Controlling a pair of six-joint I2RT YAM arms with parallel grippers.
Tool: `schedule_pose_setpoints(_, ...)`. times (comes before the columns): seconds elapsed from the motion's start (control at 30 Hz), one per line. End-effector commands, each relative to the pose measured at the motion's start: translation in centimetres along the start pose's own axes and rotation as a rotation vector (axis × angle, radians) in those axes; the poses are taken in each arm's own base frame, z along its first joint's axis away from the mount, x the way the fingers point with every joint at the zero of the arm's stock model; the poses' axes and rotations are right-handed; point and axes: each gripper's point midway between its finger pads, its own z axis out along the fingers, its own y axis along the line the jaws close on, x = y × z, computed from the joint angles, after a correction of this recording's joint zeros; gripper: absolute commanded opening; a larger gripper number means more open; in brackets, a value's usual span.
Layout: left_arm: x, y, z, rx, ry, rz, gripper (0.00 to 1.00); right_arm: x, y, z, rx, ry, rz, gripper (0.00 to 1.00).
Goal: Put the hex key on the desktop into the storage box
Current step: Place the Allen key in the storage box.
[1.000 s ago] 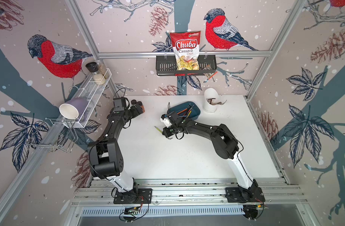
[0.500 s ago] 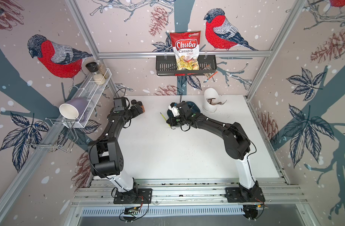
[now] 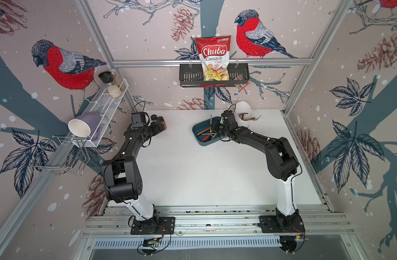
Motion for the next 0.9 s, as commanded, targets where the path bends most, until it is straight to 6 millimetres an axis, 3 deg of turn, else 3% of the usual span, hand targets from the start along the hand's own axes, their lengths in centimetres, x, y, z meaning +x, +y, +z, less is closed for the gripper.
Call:
schedule_pose_setpoints(0.0, -0.3, 0.0, -0.3, 0.001, -0.016, 0.008, 0.96, -1.6, 0.2, 1.1, -0.036, -0.062, 0.137, 0.0)
schedule_pose_setpoints(0.03, -0.3, 0.1, -0.4, -0.005, -0.022, 0.008, 0.96, -1.5, -0.1, 1.3, -0.031, -0.063, 0.145, 0.01)
schedule_pose_setpoints(0.07, -0.4, 0.2, -0.4, -0.011, -0.027, 0.011, 0.96, -1.4, -0.5, 1.4, -0.024, -0.067, 0.154, 0.08)
schedule_pose_setpoints(0.17, -0.7, 0.3, -1.0, -0.026, -0.063, 0.019, 0.96, -1.0, -0.8, 1.5, -0.024, -0.063, 0.162, 0.43)
schedule_pose_setpoints(0.2, -0.9, 0.5, -1.2, -0.034, -0.081, 0.02, 0.96, -1.0, -0.9, 1.4, -0.017, -0.062, 0.159, 0.5)
schedule_pose_setpoints(0.3, -1.2, 1.0, -2.0, -0.075, -0.137, 0.013, 0.96, -1.3, -0.8, 0.9, -0.016, -0.068, 0.146, 0.62)
schedule_pose_setpoints(0.47, -0.2, 1.3, -3.5, -0.114, -0.236, 0.018, 0.96, -2.5, 0.9, -1.3, -0.036, -0.09, 0.082, 0.74)
schedule_pose_setpoints(0.57, 1.0, 1.1, -4.7, -0.148, -0.336, 0.069, 0.96, -2.9, 2.4, -3.6, -0.02, -0.109, -0.036, 0.84)
schedule_pose_setpoints(0.67, 2.4, 0.6, -6.4, -0.164, -0.47, 0.131, 0.96, -2.3, 2.0, -7.0, 0.092, -0.162, -0.209, 0.89)
schedule_pose_setpoints(0.77, 3.5, 1.1, -8.1, -0.17, -0.582, 0.138, 0.96, -1.2, -0.2, -11.3, 0.258, -0.263, -0.385, 0.99)
schedule_pose_setpoints(0.87, 4.5, 2.0, -9.0, -0.183, -0.638, 0.163, 0.96, -0.7, -3.8, -15.9, 0.442, -0.386, -0.511, 1.0)
